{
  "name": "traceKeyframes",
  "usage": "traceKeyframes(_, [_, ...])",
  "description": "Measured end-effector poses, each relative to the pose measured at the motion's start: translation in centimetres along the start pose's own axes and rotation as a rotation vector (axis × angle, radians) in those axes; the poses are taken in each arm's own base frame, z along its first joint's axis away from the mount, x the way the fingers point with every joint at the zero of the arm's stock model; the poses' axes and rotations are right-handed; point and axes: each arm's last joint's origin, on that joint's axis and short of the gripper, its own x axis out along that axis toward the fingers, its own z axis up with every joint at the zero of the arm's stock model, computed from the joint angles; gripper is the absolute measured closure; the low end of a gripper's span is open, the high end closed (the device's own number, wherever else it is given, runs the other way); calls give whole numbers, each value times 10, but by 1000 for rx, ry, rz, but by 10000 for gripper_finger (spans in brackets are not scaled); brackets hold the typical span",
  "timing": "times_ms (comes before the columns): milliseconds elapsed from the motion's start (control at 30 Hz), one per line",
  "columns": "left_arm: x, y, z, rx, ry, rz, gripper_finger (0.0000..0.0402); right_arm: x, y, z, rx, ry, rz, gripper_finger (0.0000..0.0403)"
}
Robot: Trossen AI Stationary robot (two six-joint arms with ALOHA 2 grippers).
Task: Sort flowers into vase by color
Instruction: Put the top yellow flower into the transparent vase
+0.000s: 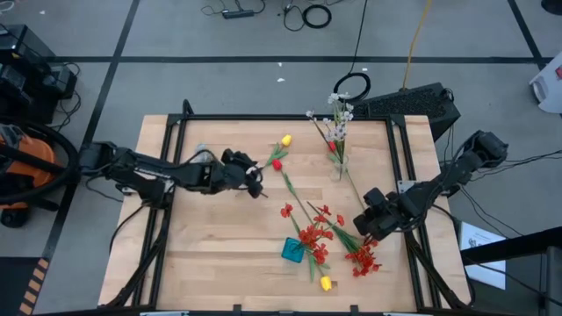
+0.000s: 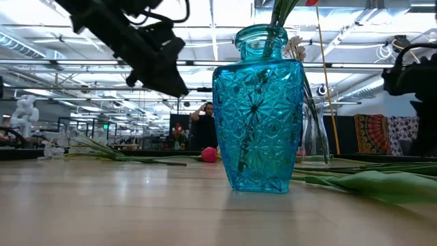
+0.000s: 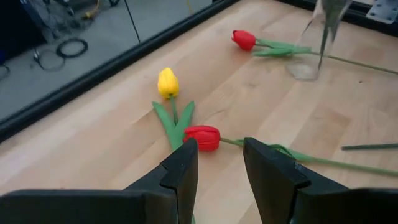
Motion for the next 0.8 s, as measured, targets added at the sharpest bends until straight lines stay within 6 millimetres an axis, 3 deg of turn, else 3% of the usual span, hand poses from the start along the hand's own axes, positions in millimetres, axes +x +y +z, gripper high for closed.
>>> traceKeyframes(500, [60,36,30,-72,270,10,265,-3,5,-3,-58,-102,59,403])
traceKeyframes(800, [109,36,23,-7,423,-27,265,-3,4,-3,-112,-106,50,403])
